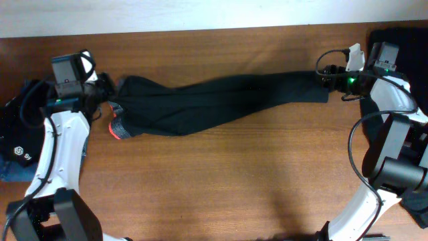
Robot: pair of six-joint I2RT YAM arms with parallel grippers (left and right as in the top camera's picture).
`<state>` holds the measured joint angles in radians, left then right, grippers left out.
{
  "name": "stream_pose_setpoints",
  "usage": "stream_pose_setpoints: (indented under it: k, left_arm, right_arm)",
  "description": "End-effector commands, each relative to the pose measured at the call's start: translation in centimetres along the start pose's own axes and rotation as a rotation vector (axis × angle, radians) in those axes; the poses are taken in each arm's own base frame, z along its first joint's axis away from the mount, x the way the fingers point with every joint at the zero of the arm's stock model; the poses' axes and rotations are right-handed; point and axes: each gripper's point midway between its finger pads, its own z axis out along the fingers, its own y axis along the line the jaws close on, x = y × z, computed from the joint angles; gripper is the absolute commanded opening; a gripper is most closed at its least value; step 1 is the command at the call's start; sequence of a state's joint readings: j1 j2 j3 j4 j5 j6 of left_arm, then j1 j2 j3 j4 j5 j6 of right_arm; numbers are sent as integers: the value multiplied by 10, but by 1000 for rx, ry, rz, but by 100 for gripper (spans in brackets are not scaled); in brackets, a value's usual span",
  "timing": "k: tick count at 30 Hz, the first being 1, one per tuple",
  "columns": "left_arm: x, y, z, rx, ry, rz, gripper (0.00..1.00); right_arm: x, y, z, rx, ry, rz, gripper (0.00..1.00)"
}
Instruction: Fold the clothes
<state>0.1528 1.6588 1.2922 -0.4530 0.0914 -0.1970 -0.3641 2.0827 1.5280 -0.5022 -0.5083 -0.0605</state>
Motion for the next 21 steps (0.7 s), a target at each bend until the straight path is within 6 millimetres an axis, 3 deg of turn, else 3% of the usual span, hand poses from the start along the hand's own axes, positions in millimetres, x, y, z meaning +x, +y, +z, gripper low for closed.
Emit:
stream_pose_setpoints:
  k: [1, 4, 10, 21]
  left_arm:
    - [15, -23, 10, 67, 57, 37, 30]
    - [27, -32, 20, 77, 93, 53, 31]
    - [46, -47, 34, 86, 148, 85, 34]
    - [54, -53, 37, 91, 172, 98, 39]
  right_arm:
    - [-11, -12, -9, 79, -26, -21, 91]
    - [-14, -16, -8, 100, -38, -36, 99]
    - [-17, -22, 2, 104, -58, -46, 99]
    - [-6, -39, 34, 108, -36, -140, 99]
